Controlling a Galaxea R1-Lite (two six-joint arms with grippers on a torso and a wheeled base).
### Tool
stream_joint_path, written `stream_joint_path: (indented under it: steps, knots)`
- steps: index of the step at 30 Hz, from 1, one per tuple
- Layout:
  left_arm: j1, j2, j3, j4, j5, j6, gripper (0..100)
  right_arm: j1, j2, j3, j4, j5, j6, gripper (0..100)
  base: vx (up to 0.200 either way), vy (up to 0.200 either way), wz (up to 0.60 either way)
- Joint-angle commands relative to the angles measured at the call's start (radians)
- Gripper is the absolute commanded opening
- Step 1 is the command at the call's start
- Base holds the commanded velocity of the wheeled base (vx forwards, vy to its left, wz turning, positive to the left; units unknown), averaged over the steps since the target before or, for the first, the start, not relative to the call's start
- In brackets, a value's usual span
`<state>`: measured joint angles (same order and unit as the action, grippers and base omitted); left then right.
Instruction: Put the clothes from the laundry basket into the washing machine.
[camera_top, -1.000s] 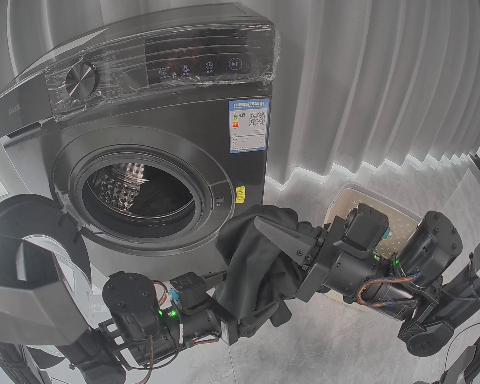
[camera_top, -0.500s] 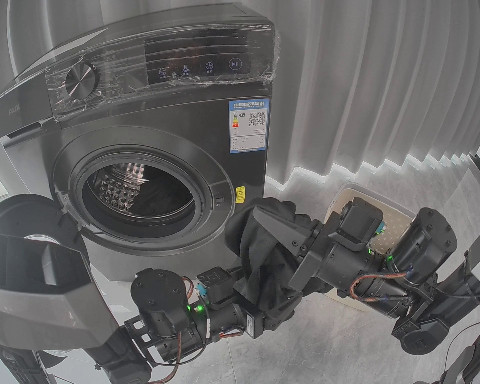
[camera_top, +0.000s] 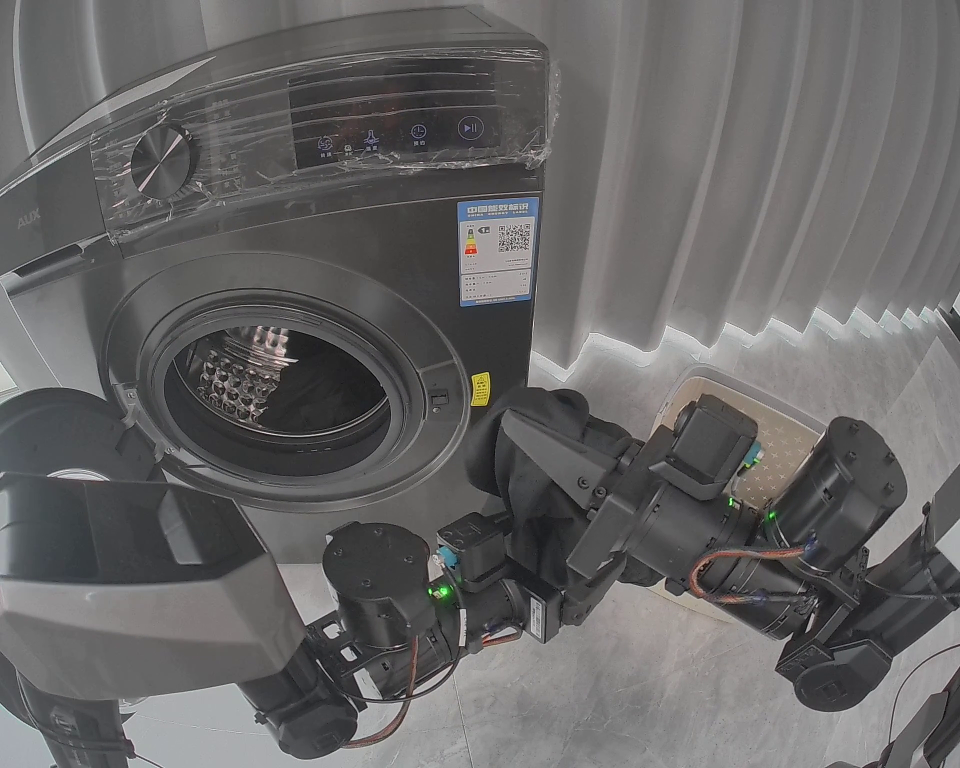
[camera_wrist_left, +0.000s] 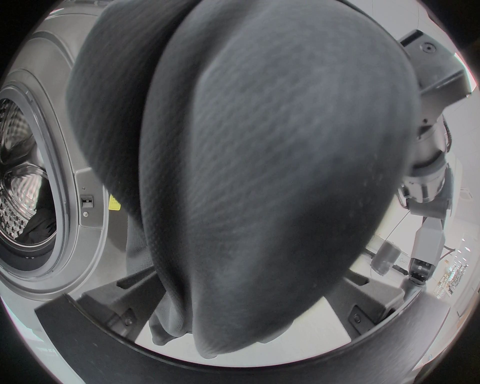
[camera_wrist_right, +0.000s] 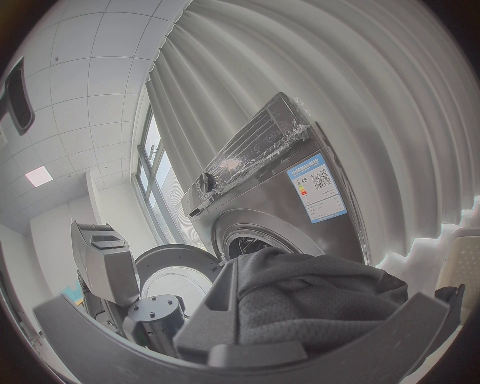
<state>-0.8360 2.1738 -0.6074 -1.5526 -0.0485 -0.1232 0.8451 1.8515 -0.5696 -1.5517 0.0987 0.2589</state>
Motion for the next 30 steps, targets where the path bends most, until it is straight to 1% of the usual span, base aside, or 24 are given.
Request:
stream_joint_path:
  steps: [1, 2, 4, 11, 14, 19, 20, 23, 24, 25, 28, 30]
  knots:
    - [0.012, 0.034, -0.017, -0.003, 0.006, 0.0, 100, 0.002, 0.003, -0.007, -0.001, -0.01, 0.0, 0, 0.0, 0.0, 0.0]
    - [0.012, 0.032, -0.017, -0.003, 0.006, 0.0, 0, 0.002, 0.003, -0.007, -0.001, -0.01, 0.002, 0, 0.0, 0.0, 0.0]
    - [0.023, 0.026, -0.015, -0.003, 0.015, -0.001, 0, 0.002, 0.003, -0.016, -0.001, -0.016, 0.002, 0, 0.0, 0.0, 0.0]
    - [0.029, 0.006, -0.014, -0.003, 0.015, -0.003, 0, -0.012, 0.003, -0.026, 0.001, -0.02, 0.01, 0, 0.0, 0.0, 0.0]
    - [0.029, -0.032, -0.002, -0.003, 0.015, -0.003, 0, -0.021, 0.005, -0.039, 0.001, -0.039, 0.016, 0, 0.0, 0.0, 0.0]
    - [0.028, -0.111, 0.032, -0.003, 0.015, -0.006, 0, -0.07, 0.022, -0.059, 0.002, -0.057, 0.022, 0, 0.0, 0.0, 0.0]
    - [0.026, -0.157, 0.066, -0.003, 0.015, -0.007, 0, -0.095, 0.032, -0.062, 0.002, -0.062, 0.022, 0, 0.0, 0.0, 0.0]
    - [0.028, -0.22, 0.126, -0.001, 0.015, -0.009, 0, -0.12, 0.045, -0.062, 0.002, -0.062, 0.022, 0, 0.0, 0.0, 0.0]
    - [0.028, -0.22, 0.126, -0.001, 0.015, -0.009, 0, -0.12, 0.045, -0.062, 0.002, -0.062, 0.022, 0, 0.0, 0.0, 0.0]
    - [0.032, -0.249, 0.164, -0.001, 0.015, -0.009, 0, -0.124, 0.049, -0.061, 0.002, -0.063, 0.022, 0, 0.0, 0.0, 0.0]
    - [0.055, -0.29, 0.218, -0.001, 0.015, -0.01, 0, -0.123, 0.049, -0.053, 0.004, -0.063, 0.022, 0, 0.0, 0.0, 0.0]
    - [0.063, -0.31, 0.225, -0.001, 0.015, -0.012, 0, -0.121, 0.052, -0.05, 0.004, -0.063, 0.022, 0, 0.0, 0.0, 0.0]
